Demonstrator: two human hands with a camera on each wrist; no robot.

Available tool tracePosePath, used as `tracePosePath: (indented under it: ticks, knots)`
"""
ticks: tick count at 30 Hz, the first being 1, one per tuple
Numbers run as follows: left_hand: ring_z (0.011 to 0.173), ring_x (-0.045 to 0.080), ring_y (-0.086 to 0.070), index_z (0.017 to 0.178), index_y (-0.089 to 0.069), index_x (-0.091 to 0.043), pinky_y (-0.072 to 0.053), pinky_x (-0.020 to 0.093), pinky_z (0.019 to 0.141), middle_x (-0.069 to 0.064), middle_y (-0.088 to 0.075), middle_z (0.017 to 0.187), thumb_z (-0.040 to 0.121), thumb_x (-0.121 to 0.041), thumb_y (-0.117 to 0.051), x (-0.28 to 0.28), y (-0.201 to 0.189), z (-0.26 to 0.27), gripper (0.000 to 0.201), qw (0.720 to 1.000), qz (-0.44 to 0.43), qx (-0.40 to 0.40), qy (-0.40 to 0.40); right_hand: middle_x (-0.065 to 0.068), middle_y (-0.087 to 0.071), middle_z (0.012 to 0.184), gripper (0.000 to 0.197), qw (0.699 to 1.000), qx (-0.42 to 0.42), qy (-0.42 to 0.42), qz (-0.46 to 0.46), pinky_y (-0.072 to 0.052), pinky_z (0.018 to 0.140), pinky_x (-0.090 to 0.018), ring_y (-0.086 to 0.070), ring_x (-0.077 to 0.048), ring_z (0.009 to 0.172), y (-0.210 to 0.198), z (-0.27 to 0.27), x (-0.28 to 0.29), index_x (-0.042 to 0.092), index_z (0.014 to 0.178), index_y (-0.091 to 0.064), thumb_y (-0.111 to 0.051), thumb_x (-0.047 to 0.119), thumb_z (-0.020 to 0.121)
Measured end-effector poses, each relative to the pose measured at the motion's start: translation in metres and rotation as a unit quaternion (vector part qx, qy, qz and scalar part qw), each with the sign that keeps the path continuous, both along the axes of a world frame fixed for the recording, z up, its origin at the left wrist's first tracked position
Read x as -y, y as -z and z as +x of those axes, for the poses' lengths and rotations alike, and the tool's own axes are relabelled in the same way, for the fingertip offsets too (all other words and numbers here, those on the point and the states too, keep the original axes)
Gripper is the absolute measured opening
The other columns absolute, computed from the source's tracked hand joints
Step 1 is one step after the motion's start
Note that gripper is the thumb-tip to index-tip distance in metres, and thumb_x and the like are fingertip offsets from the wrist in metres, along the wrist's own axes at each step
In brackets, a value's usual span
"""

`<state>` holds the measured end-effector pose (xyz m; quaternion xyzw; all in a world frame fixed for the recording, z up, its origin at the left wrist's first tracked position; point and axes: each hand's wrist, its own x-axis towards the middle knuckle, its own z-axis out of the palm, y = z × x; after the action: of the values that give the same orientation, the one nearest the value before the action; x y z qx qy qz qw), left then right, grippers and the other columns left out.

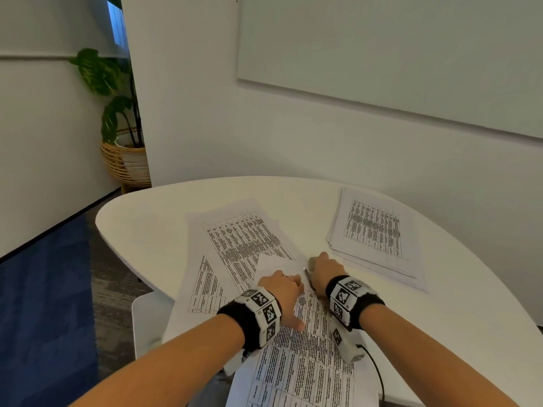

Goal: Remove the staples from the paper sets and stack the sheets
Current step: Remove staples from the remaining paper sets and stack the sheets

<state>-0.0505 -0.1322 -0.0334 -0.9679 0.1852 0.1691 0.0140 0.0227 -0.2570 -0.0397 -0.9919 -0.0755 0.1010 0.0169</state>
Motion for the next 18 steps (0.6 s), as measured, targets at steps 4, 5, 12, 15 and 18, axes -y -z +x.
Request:
tracePosePath:
  ticks: [4,5,12,15,18]
  knots:
    - [0.128,0.029,-0.035,0.148,-0.027,-0.015,-0.044,0.045,0.095,0.002,-0.027,0.153,0.081,-0.065,-0.057,0.0,-0.001,-0.001,0.089,1.0,0.009,-0.001,0.007,-0.006,-0.058,0.116,0.03,0.997,0.043,-0.053,-0.03,-0.046,0.076,-0.035,-0.059,-0.026,0.098,-0.004,0.004,0.01,0.017,0.125,-0.037,-0.041,0.022,0.096]
    - [0.128,0.029,-0.035,0.149,-0.026,-0.015,-0.044,0.045,0.095,0.001,-0.026,0.154,0.081,-0.064,-0.056,0.0,-0.001,0.0,0.089,1.0,0.008,0.0,0.008,-0.005,-0.058,0.117,0.032,0.996,0.051,-0.068,-0.039,-0.047,0.076,-0.036,-0.059,-0.026,0.097,-0.005,0.006,0.01,0.019,0.126,-0.036,-0.042,0.023,0.095]
    - [0.123,0.027,-0.038,0.145,-0.033,-0.022,-0.047,0.044,0.091,-0.001,-0.036,0.148,0.083,-0.059,-0.059,0.004,0.005,0.002,0.076,1.0,0.003,-0.007,0.015,-0.013,-0.06,0.112,0.034,1.0,0.016,0.017,0.014,-0.042,0.071,-0.034,-0.059,-0.03,0.101,-0.002,0.006,-0.006,0.007,0.122,-0.039,-0.042,0.029,0.096]
    - [0.123,0.026,-0.039,0.141,-0.039,-0.024,-0.046,0.043,0.09,-0.004,-0.039,0.145,0.082,-0.058,-0.06,0.002,0.006,0.003,0.072,1.0,-0.015,-0.001,0.01,-0.013,-0.057,0.116,0.032,0.999,0.019,0.021,0.03,-0.042,0.075,-0.034,-0.058,-0.032,0.104,-0.004,0.005,-0.012,0.005,0.121,-0.042,-0.041,0.027,0.098]
    - [0.123,0.027,-0.039,0.142,-0.037,-0.023,-0.047,0.043,0.088,-0.003,-0.037,0.146,0.083,-0.059,-0.059,0.002,0.005,0.002,0.072,1.0,-0.004,0.002,0.015,-0.011,-0.057,0.119,0.032,0.997,0.042,-0.056,-0.021,-0.043,0.075,-0.035,-0.059,-0.03,0.1,-0.004,0.012,-0.009,0.012,0.127,-0.036,-0.039,0.023,0.097]
